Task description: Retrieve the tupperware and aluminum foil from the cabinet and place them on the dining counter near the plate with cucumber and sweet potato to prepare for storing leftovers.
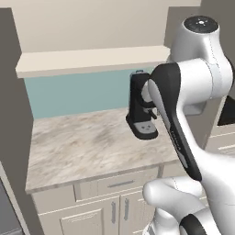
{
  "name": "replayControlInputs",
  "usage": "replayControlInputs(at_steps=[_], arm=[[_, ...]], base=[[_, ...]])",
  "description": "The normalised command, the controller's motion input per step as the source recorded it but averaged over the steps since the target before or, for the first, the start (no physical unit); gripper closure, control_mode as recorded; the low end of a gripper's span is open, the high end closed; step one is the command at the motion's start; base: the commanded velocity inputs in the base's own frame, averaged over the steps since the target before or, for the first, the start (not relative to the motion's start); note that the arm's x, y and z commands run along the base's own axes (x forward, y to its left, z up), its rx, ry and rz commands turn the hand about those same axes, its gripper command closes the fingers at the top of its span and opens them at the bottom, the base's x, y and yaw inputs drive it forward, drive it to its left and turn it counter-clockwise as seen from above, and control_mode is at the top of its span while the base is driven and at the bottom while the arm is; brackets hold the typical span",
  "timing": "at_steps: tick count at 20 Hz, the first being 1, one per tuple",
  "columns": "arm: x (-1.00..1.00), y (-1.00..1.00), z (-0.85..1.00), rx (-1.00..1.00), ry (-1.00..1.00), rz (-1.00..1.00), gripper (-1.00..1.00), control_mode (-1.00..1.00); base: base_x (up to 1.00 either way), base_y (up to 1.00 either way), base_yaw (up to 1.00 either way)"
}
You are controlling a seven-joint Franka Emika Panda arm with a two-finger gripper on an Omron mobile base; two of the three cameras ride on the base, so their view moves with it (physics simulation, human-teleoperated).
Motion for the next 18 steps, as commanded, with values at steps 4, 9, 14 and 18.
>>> replayControlInputs(at_steps=[4,9,14,18], arm=[[0.00,0.00,0.00,0.00,0.00,0.00,1.00,1.00],[0.00,0.00,0.00,0.00,0.00,0.00,1.00,1.00],[0.00,0.00,0.00,0.00,0.00,0.00,1.00,1.00],[0.00,0.00,0.00,0.00,0.00,0.00,1.00,1.00]], base=[[-1.00,-0.19,-0.11],[-0.91,-0.49,-0.31],[-0.28,-0.70,-0.55],[0.00,-0.76,-0.69]])
